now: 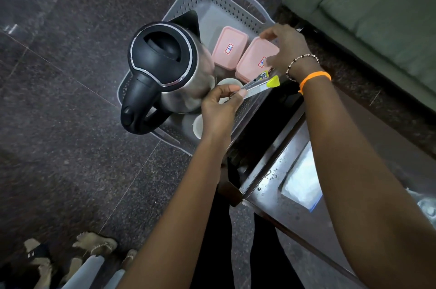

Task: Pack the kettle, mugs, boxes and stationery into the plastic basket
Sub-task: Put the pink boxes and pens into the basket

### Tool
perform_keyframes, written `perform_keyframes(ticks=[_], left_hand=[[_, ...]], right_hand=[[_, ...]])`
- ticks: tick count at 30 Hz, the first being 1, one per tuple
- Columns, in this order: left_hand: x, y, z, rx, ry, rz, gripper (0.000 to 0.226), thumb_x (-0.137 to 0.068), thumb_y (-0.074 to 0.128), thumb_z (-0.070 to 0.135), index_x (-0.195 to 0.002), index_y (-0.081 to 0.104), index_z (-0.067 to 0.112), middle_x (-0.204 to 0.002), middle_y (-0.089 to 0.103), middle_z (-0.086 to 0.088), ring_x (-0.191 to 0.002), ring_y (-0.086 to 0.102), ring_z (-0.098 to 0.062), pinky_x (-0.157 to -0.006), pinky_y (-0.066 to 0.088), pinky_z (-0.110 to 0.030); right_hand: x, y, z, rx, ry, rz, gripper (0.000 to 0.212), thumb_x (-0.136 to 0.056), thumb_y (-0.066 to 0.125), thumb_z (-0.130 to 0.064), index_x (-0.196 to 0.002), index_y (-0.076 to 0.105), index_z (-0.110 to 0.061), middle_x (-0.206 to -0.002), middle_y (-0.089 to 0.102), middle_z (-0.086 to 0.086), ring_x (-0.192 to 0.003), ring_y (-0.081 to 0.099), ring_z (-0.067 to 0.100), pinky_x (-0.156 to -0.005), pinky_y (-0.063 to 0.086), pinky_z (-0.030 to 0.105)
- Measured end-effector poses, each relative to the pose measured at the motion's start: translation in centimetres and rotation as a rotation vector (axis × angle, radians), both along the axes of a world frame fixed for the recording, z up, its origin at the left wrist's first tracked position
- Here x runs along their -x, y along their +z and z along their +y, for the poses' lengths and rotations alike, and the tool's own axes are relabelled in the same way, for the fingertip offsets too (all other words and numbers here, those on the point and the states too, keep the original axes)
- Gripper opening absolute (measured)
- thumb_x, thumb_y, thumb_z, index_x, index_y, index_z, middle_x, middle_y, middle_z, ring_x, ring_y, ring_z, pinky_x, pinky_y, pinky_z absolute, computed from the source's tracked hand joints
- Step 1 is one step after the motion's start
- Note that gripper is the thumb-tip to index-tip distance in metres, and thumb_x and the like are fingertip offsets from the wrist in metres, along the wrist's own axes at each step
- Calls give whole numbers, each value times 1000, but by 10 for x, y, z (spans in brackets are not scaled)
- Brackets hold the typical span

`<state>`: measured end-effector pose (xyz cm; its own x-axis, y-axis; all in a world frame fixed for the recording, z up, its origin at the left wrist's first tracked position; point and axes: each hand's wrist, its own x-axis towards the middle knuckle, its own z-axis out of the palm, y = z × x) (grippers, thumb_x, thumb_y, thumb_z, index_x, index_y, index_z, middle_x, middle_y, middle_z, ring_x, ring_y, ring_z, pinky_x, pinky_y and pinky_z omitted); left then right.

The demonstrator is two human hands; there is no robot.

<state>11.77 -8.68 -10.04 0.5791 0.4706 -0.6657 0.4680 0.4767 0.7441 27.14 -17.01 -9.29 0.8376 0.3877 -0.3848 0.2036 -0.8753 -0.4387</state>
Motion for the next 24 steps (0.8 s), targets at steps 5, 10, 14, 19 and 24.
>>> perform_keyframes(ticks=[5, 10, 14, 19, 24], left_hand=[[-4, 5, 2, 170, 92, -80, 15, -84, 62, -3, -80, 60, 12, -85, 63, -7, -81, 60, -17, -86, 52, -26], [-24, 15, -3, 346, 213, -161, 11, -89, 55, -4, -86, 55, 6, -88, 63, -10, -66, 67, -4, -77, 55, -16], [-33, 14, -3, 292, 164, -147, 27, -89, 57, 2, -111, 47, 13, -105, 53, -5, -99, 61, -22, -85, 54, -26], [-17, 10, -4, 101, -33, 14, 16, -88, 55, 3, -98, 59, 15, -97, 62, -7, -94, 58, -20, -100, 46, -40], [3, 8, -1, 23, -148, 19, 24, -89, 52, 3, -78, 61, 23, -81, 63, -2, -85, 59, -18, -92, 49, -35]], right_hand=[[12, 19, -15, -136, -106, 75, 27, -90, 54, -26, -105, 66, -7, -98, 65, 13, -92, 58, 22, -79, 43, 22], [31, 33, -24, -450, -154, 478, 16, -83, 65, -10, -98, 61, -11, -68, 57, 1, -46, 55, -3, -50, 46, 6], [18, 38, -15, -608, -336, 349, 24, -71, 73, 3, -69, 59, -17, -65, 55, 2, -47, 50, -4, -51, 46, 9], [-14, 18, 32, -357, -434, 83, 32, -68, 74, -16, -55, 47, -28, -59, 47, -14, -56, 48, 2, -48, 33, 9], [-26, -11, 74, -165, -330, -69, 28, -70, 67, -23, -57, 42, -25, -70, 58, -8, -95, 61, 21, -80, 44, 26]])
